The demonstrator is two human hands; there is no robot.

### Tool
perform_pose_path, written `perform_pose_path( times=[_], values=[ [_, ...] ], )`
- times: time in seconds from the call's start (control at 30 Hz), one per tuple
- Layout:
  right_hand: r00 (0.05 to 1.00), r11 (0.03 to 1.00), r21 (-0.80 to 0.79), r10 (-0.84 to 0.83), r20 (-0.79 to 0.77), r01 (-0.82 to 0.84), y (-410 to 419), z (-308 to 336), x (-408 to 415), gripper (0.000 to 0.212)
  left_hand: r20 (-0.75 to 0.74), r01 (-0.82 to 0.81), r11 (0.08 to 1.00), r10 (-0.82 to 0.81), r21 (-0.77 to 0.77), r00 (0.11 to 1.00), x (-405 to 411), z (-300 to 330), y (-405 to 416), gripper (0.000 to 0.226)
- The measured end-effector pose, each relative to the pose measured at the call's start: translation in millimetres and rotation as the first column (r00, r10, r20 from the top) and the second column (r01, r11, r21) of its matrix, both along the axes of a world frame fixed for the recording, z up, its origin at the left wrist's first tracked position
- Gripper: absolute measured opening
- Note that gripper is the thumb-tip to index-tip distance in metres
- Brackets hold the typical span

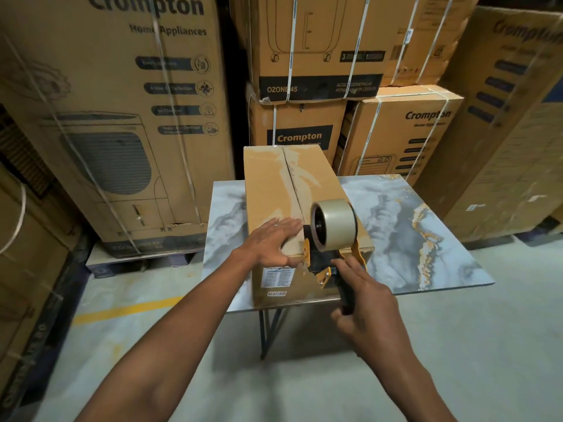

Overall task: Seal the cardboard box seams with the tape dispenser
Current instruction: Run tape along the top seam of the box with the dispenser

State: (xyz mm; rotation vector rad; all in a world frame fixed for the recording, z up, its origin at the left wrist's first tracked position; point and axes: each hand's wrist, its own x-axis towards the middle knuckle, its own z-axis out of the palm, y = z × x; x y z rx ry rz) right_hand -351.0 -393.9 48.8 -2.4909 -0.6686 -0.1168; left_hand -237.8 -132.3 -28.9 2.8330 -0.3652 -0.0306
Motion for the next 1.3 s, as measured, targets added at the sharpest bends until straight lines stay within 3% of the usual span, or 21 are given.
perform_pose_path(
  times=[0.13,0.37,0.57,0.77,1.0,1.2,1.3],
  values=[
    [1.0,1.0,0.009,0.012,0.02,-0.012,1.6,5.0,10.6,0.081,0.033,-0.066,0.997,0.067,-0.036,0.997,-11.9,4.8,-19.1,0.103],
    [1.0,1.0,0.027,0.011,-0.011,-0.011,-0.5,19.5,16.3,0.079,0.075,-0.291,0.919,0.32,-0.266,0.944,-32.1,8.0,-47.9,0.134],
    [0.999,0.999,0.005,0.045,-0.027,-0.045,-1.4,25.3,20.8,0.079,0.262,-0.241,0.963,0.265,-0.119,0.928,-29.4,11.9,-52.6,0.084],
    [0.997,0.999,0.045,0.026,-0.077,-0.023,-6.5,36.5,25.5,0.067,0.231,-0.254,0.967,0.25,-0.014,0.94,-28.0,-1.2,-51.1,0.107],
    [0.986,1.0,-0.004,0.01,-0.167,-0.01,-22.7,44.6,22.7,0.061,0.243,-0.196,0.976,0.168,0.094,0.955,-26.5,-1.7,-50.8,0.103],
    [0.973,0.997,-0.077,0.006,-0.229,-0.024,-26.7,52.3,36.1,0.073,0.236,-0.137,0.982,0.104,0.129,0.966,-26.5,-2.6,-48.0,0.085],
    [0.972,0.993,-0.106,0.027,-0.234,-0.053,-27.8,55.6,40.3,0.069,0.197,-0.121,0.983,0.093,0.138,0.976,-27.0,0.1,-45.4,0.076]
  ],
)
